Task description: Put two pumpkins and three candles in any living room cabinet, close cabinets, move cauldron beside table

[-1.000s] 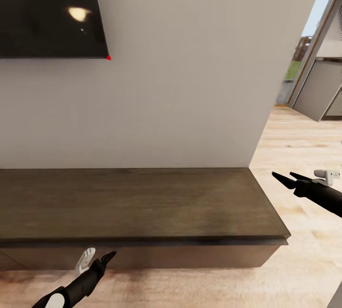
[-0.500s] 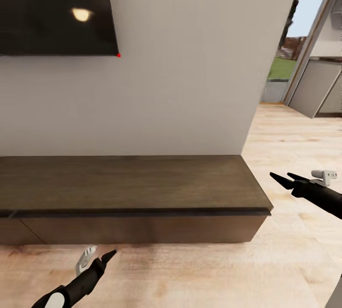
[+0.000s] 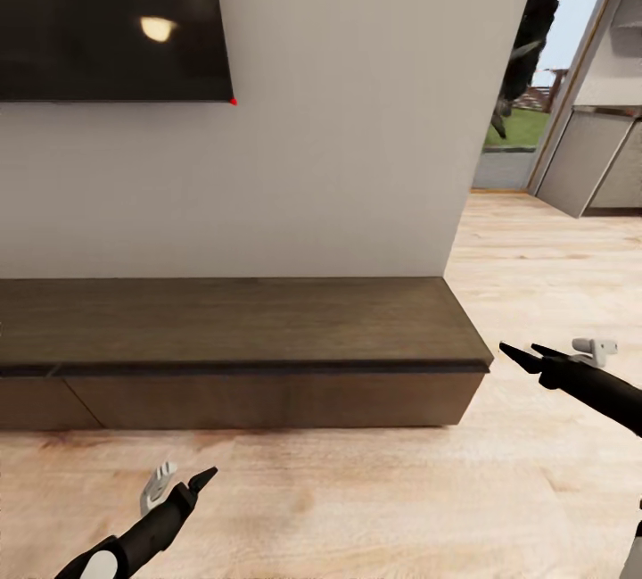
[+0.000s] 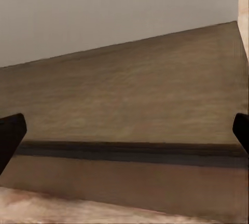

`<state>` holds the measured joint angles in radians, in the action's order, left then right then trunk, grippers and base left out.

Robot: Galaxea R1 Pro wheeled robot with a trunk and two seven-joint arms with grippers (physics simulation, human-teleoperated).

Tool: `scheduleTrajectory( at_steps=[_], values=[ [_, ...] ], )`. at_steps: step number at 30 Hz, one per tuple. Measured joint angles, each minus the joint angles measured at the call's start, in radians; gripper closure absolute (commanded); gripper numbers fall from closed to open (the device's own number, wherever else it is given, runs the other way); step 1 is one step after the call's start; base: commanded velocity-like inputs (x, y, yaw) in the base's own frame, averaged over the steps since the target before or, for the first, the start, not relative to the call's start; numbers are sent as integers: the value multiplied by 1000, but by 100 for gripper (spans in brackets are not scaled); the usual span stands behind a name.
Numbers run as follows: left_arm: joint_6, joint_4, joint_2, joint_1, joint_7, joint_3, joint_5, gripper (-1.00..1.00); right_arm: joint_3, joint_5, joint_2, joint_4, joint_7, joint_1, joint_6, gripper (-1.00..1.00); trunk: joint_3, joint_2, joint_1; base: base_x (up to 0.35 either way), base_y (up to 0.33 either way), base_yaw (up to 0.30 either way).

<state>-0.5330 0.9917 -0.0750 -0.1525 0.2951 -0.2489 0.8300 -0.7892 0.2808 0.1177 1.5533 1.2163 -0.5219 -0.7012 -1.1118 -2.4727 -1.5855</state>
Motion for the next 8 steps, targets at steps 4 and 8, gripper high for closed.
scheduleTrajectory(
  at_steps=[4, 8],
  values=[
    [-1, 2, 0, 1, 1, -1, 1, -100, 0, 3, -18, -43, -3, 6, -11, -100, 0, 0, 0, -15, 0, 0],
    [-1, 6, 4, 1, 1, -1, 2, -100, 0, 4, -37, -62, -4, 7, -18, -100, 0, 0, 0, -3, 0, 0]
  ],
)
